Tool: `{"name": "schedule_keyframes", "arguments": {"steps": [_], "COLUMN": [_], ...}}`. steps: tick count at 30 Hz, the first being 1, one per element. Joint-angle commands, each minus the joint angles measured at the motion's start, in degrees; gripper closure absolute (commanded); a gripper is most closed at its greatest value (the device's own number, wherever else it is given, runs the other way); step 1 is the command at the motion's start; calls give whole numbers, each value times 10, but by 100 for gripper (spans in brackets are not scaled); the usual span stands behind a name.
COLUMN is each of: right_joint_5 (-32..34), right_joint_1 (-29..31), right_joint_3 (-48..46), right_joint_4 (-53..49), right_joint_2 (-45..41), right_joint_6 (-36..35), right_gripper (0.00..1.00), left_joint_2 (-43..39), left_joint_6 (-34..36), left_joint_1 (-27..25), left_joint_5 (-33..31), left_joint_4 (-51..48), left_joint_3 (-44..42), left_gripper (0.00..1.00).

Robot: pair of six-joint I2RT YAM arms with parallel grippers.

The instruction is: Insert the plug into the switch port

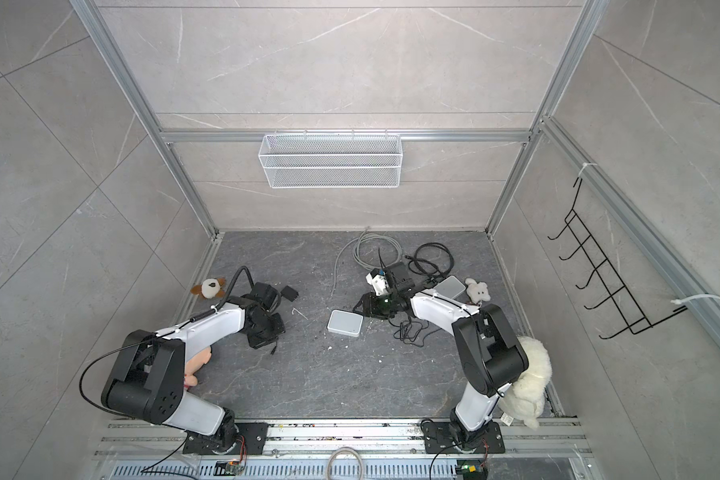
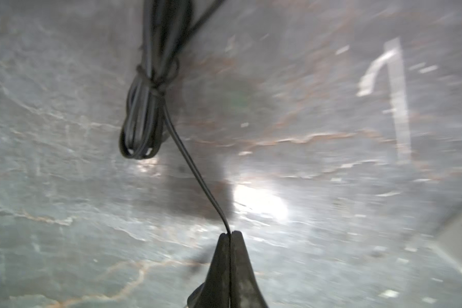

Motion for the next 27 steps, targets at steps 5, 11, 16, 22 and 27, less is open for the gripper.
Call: {"name": "schedule_keyframes", "arguments": {"steps": [5,11,16,22,27], "right_joint_5": [-69,8,63,72,66], "right_joint_1": [73,124,148,159,163], "right_joint_3": [-56,-109,-102,-65,-55], "right_joint_4": [195,401,506,509,514], "right_joint_2": [-19,11,59,114,126], "right_joint_6": [28,86,146,168,174], "right_gripper": [52,52,55,60,62], "left_joint_2": [-24,-6,12,39,45], "left_joint_6": [-112,-203,-251,-263,-263], "left_joint_1": [-34,-64,-84,-94,-97], "left_joint_5": [9,9,-4,-4,-10], "left_joint_4": [-9,28,37,33,33], "left_joint_3": [97,128,152,178,184], "left_gripper": [100,100,100,100,100]}}
